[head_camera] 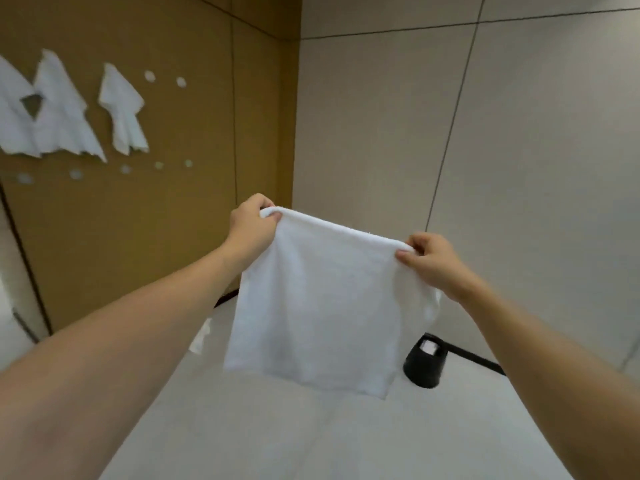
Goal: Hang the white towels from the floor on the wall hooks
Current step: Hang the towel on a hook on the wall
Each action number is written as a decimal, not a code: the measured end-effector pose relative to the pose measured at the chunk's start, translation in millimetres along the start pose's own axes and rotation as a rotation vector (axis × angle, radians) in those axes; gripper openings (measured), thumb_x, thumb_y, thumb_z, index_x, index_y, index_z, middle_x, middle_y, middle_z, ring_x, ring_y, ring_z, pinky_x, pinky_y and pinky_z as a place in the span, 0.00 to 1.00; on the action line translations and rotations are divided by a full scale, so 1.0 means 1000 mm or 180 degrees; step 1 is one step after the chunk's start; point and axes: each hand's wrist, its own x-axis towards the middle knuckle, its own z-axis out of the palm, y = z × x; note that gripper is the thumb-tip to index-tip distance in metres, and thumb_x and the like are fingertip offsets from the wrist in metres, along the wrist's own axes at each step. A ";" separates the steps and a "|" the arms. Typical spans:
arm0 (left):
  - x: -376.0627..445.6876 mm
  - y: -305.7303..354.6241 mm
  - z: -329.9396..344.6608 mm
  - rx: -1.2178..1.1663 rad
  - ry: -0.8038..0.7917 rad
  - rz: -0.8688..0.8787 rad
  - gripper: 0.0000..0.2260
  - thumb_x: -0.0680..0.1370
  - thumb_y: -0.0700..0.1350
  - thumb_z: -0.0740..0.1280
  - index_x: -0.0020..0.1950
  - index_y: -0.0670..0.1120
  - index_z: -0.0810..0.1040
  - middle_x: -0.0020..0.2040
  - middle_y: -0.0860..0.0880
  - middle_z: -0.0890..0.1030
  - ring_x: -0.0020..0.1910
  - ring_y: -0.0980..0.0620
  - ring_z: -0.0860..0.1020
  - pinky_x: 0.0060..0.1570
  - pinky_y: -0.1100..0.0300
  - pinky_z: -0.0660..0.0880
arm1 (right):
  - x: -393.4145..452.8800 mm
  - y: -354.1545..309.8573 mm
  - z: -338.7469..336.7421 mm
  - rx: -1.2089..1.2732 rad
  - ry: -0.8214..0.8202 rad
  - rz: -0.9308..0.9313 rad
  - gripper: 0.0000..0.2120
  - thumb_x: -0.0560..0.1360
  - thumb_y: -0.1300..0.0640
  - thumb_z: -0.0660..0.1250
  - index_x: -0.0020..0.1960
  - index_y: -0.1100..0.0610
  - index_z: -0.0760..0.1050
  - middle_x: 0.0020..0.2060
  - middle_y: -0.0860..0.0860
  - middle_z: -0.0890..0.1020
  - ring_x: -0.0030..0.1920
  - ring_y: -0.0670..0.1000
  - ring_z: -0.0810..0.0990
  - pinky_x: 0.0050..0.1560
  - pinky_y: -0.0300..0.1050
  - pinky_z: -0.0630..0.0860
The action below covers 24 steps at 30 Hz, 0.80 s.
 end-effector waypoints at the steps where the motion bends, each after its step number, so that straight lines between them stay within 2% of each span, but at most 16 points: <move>1: 0.014 -0.015 -0.012 0.0073 0.0120 -0.0081 0.04 0.78 0.45 0.63 0.43 0.48 0.74 0.42 0.52 0.76 0.38 0.57 0.72 0.32 0.61 0.65 | 0.025 -0.010 0.022 -0.0034 0.0017 -0.0094 0.10 0.76 0.60 0.68 0.38 0.59 0.71 0.32 0.51 0.71 0.35 0.51 0.70 0.35 0.44 0.65; 3: 0.041 -0.046 -0.034 0.0233 0.0343 -0.0243 0.04 0.78 0.45 0.63 0.43 0.48 0.74 0.43 0.51 0.76 0.38 0.56 0.72 0.32 0.60 0.65 | 0.071 -0.028 0.066 0.0007 0.0032 -0.0263 0.13 0.77 0.60 0.65 0.36 0.55 0.66 0.32 0.49 0.69 0.33 0.49 0.67 0.33 0.44 0.63; 5: 0.069 -0.077 -0.052 0.0363 0.0539 -0.0344 0.05 0.78 0.44 0.63 0.43 0.50 0.74 0.44 0.51 0.76 0.38 0.56 0.72 0.32 0.60 0.65 | 0.117 -0.041 0.107 0.0145 -0.0029 -0.0408 0.13 0.77 0.59 0.64 0.36 0.54 0.65 0.33 0.49 0.69 0.34 0.48 0.67 0.33 0.44 0.63; 10: 0.148 -0.140 -0.088 0.0589 0.0820 -0.0522 0.07 0.78 0.44 0.60 0.43 0.53 0.75 0.46 0.53 0.78 0.43 0.56 0.74 0.35 0.61 0.67 | 0.230 -0.077 0.192 0.0261 -0.0343 -0.0922 0.11 0.76 0.57 0.64 0.36 0.52 0.68 0.33 0.48 0.72 0.34 0.49 0.71 0.33 0.43 0.65; 14: 0.223 -0.167 -0.110 0.0683 0.0969 -0.0747 0.08 0.74 0.44 0.59 0.42 0.51 0.78 0.45 0.52 0.79 0.46 0.52 0.76 0.38 0.58 0.69 | 0.318 -0.107 0.236 0.0485 -0.0730 -0.1160 0.07 0.73 0.56 0.64 0.37 0.57 0.73 0.33 0.52 0.74 0.34 0.52 0.74 0.34 0.44 0.70; 16: 0.256 -0.182 -0.117 0.0678 0.1037 -0.0724 0.08 0.76 0.51 0.62 0.42 0.50 0.78 0.47 0.52 0.80 0.46 0.53 0.77 0.39 0.58 0.69 | 0.359 -0.122 0.257 0.0663 -0.0909 -0.1250 0.10 0.72 0.52 0.67 0.36 0.57 0.76 0.32 0.52 0.76 0.34 0.51 0.77 0.32 0.43 0.71; 19: 0.295 -0.203 -0.125 0.0644 0.0935 -0.0671 0.21 0.69 0.68 0.69 0.45 0.50 0.81 0.45 0.52 0.81 0.45 0.54 0.78 0.40 0.57 0.72 | 0.414 -0.144 0.290 0.0942 -0.1173 -0.1308 0.16 0.71 0.41 0.72 0.36 0.54 0.82 0.34 0.50 0.82 0.34 0.48 0.82 0.31 0.40 0.75; 21: 0.319 -0.221 -0.132 0.0667 0.0805 -0.0660 0.25 0.63 0.69 0.74 0.46 0.49 0.81 0.45 0.51 0.82 0.44 0.53 0.79 0.40 0.59 0.74 | 0.448 -0.155 0.315 0.1124 -0.1335 -0.1369 0.15 0.71 0.42 0.73 0.40 0.54 0.85 0.37 0.50 0.85 0.37 0.49 0.84 0.35 0.44 0.80; 24: 0.365 -0.257 -0.145 0.0696 0.0725 -0.0706 0.22 0.61 0.61 0.80 0.47 0.50 0.82 0.45 0.51 0.83 0.46 0.52 0.80 0.41 0.60 0.75 | 0.500 -0.169 0.359 0.1346 -0.1431 -0.1433 0.10 0.72 0.46 0.74 0.44 0.52 0.86 0.40 0.50 0.86 0.40 0.51 0.85 0.42 0.51 0.84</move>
